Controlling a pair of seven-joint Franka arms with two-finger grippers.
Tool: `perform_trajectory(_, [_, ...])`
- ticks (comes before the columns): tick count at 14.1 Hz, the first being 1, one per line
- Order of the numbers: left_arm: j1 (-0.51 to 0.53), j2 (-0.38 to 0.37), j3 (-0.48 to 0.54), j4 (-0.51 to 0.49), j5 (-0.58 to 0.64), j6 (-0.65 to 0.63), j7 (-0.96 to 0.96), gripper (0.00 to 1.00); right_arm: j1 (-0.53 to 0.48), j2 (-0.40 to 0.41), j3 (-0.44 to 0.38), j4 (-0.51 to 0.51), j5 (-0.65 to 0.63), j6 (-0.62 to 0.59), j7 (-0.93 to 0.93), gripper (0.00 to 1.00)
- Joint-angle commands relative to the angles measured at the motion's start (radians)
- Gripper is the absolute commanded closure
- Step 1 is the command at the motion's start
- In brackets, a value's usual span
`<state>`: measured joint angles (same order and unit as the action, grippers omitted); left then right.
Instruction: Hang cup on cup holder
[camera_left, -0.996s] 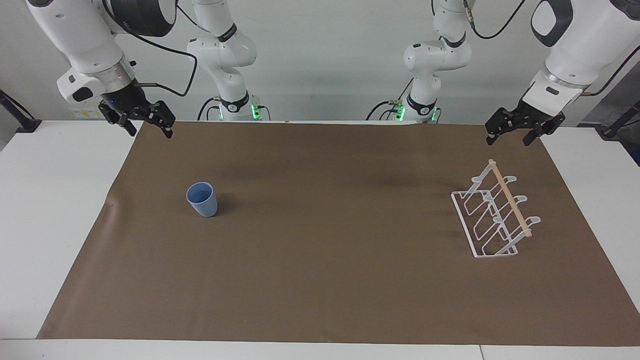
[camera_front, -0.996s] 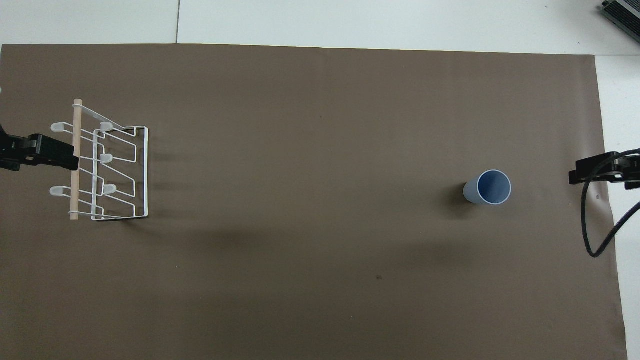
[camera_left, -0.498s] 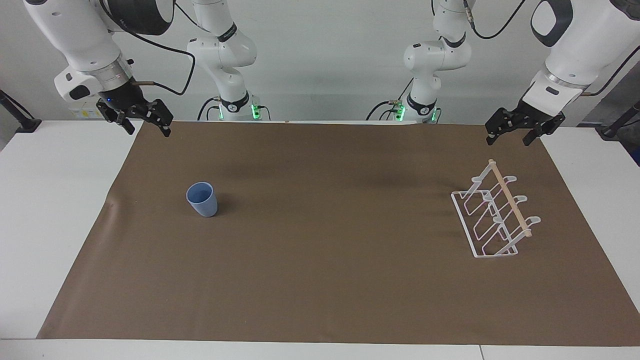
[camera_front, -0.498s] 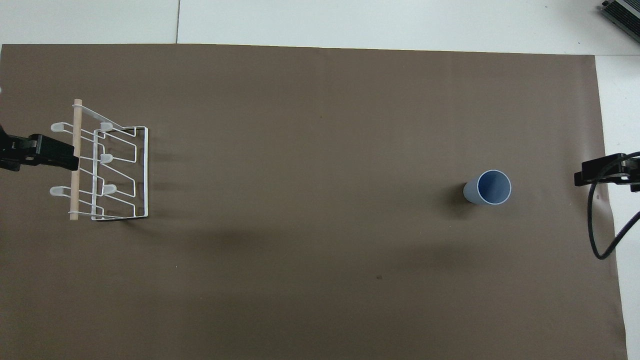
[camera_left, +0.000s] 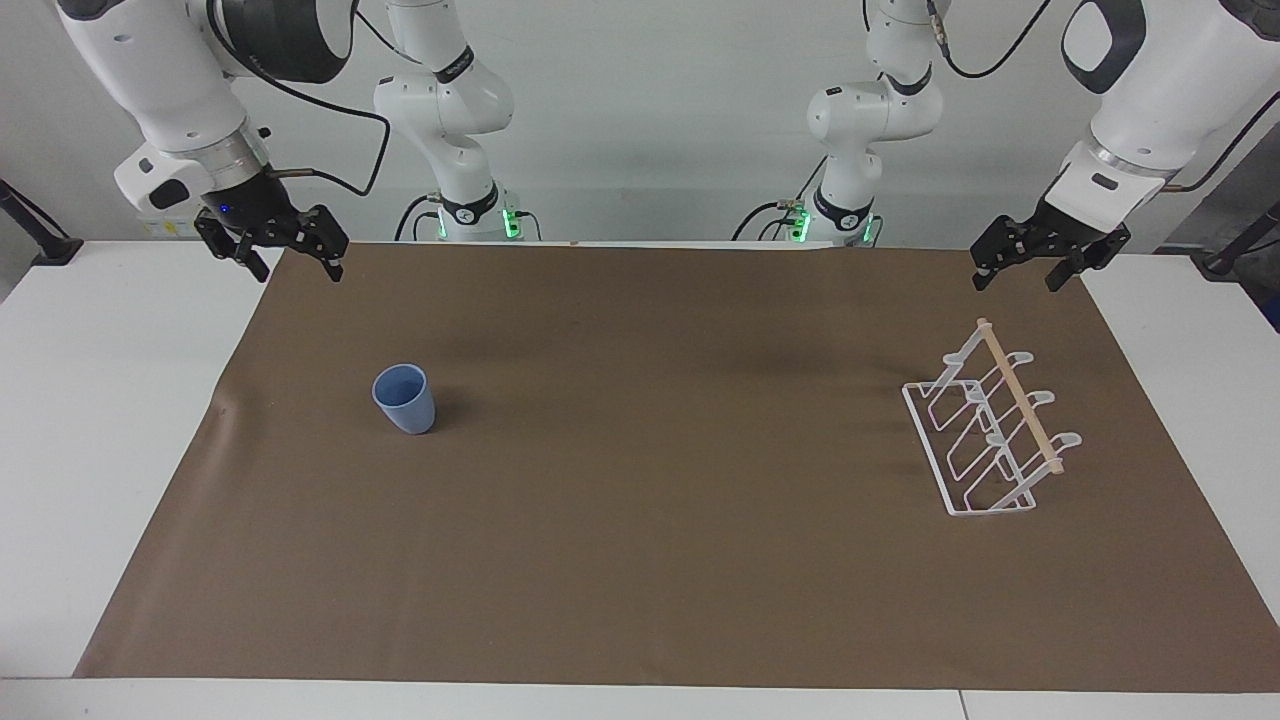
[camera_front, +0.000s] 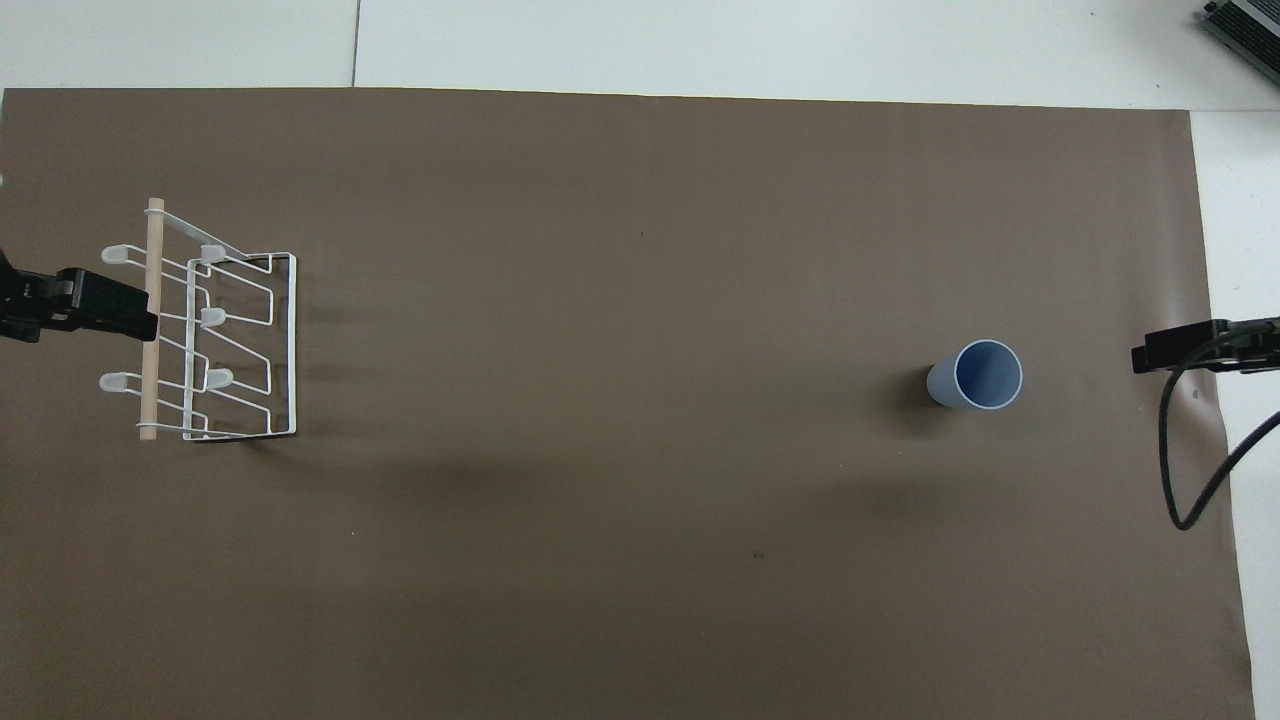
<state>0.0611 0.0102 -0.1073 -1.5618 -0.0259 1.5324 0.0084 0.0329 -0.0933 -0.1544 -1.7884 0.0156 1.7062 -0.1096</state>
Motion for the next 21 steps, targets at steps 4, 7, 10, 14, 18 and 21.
perform_trajectory(4, [0.006, -0.026, 0.000, -0.027, 0.001, 0.002, 0.004, 0.00, 0.005, -0.072, -0.001, -0.251, 0.004, 0.241, 0.001, 0.00])
perform_trajectory(7, [0.006, -0.026, 0.000, -0.027, 0.001, 0.002, 0.004, 0.00, 0.005, -0.051, -0.001, -0.328, 0.004, 0.351, 0.004, 0.00])
perform_trajectory(10, [0.006, -0.026, 0.000, -0.027, 0.001, 0.002, 0.004, 0.00, 0.009, 0.000, 0.001, -0.351, 0.004, 0.432, 0.004, 0.00])
perform_trajectory(14, [0.006, -0.026, 0.000, -0.027, 0.001, 0.002, 0.004, 0.00, 0.009, 0.078, 0.004, -0.371, 0.006, 0.489, 0.005, 0.00])
perform_trajectory(18, [0.006, -0.026, 0.000, -0.027, 0.001, 0.002, 0.004, 0.00, 0.009, 0.121, 0.004, -0.379, 0.007, 0.558, 0.007, 0.00])
perform_trajectory(21, [0.006, -0.026, 0.000, -0.027, 0.001, 0.006, 0.007, 0.00, 0.009, 0.130, 0.004, -0.407, 0.014, 0.596, 0.007, 0.00])
